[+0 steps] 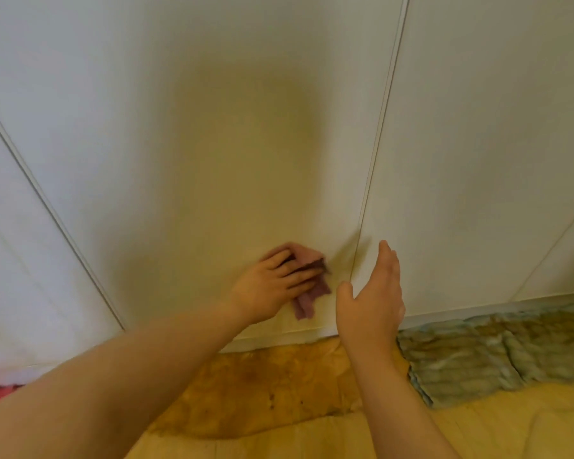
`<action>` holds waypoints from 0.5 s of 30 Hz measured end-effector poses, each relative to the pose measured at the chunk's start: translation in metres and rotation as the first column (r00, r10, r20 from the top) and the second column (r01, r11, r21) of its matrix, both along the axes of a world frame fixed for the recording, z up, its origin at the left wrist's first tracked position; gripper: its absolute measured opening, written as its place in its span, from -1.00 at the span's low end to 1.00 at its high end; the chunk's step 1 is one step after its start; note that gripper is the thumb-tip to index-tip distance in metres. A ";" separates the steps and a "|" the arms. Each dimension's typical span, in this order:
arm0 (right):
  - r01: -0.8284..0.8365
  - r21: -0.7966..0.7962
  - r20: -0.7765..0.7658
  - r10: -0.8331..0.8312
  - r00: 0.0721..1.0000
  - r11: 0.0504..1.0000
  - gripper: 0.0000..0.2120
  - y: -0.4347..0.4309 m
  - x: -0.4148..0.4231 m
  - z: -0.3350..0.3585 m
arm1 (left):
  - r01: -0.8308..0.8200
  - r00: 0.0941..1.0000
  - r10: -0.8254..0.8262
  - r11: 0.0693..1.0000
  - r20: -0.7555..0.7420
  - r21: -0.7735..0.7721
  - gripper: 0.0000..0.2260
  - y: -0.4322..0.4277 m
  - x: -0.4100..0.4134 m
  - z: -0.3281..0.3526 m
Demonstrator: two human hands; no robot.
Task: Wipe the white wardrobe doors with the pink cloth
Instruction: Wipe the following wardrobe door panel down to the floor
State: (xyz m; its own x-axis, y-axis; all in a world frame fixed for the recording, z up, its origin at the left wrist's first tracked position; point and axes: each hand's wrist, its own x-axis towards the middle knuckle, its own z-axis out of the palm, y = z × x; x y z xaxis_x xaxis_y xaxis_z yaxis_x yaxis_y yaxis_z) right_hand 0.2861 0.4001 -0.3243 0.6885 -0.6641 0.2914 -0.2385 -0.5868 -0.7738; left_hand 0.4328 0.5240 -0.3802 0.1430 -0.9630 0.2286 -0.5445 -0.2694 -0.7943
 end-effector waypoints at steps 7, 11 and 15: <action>-0.002 0.059 -0.026 0.004 1.000 0.998 -0.32 0.005 0.011 -0.011 | 0.010 0.995 0.002 0.993 -0.099 0.122 -0.55 0.096 0.023 -0.012; -0.051 0.050 -0.064 0.054 0.997 0.997 -0.32 0.007 0.010 -0.018 | -0.002 0.998 0.013 0.983 -0.062 0.184 -0.49 0.100 0.029 -0.013; 0.004 0.092 -0.064 0.002 0.998 0.996 -0.33 0.000 0.007 -0.019 | 0.049 0.996 -0.036 0.987 -0.083 0.152 -0.58 0.010 0.011 -0.042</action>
